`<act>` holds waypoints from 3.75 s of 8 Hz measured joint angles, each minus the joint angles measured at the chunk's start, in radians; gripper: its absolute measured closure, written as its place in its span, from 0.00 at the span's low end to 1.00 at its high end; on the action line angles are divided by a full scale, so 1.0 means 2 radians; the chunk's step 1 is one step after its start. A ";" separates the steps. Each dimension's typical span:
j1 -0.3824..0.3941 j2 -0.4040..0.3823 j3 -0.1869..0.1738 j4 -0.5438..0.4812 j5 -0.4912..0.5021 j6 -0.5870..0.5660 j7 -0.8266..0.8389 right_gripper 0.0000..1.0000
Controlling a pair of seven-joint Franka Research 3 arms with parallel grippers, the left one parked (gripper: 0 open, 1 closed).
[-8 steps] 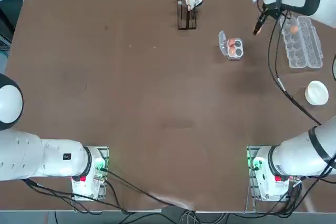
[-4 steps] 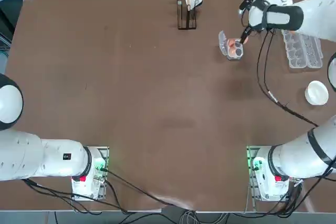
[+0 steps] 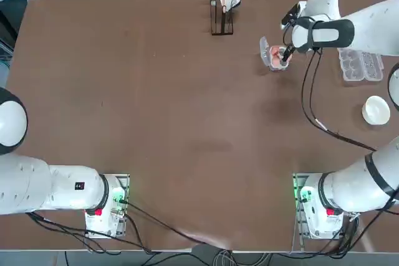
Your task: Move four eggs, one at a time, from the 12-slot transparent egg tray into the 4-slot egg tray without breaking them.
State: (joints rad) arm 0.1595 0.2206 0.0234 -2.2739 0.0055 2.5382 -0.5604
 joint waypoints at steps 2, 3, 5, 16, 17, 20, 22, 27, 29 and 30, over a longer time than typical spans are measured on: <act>0.005 0.006 0.000 0.000 0.000 0.007 0.000 0.42; 0.005 0.012 0.000 0.000 0.000 0.014 0.001 0.42; 0.005 0.021 0.000 0.000 0.000 0.020 0.001 0.42; -0.052 -0.018 -0.017 0.038 0.000 -0.056 -0.101 0.00; -0.086 -0.015 -0.018 0.047 0.000 -0.059 -0.160 0.00; -0.168 0.029 -0.021 0.113 0.000 -0.059 -0.335 0.00; -0.210 0.088 -0.021 0.194 0.000 -0.086 -0.433 0.00; -0.248 0.209 -0.020 0.356 0.000 -0.152 -0.582 0.00; -0.256 0.223 -0.020 0.370 0.000 -0.152 -0.625 0.00; -0.262 0.233 -0.020 0.379 0.000 -0.152 -0.642 0.00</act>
State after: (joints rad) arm -0.3636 0.6864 -0.0169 -1.5164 0.0058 2.2342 -1.8441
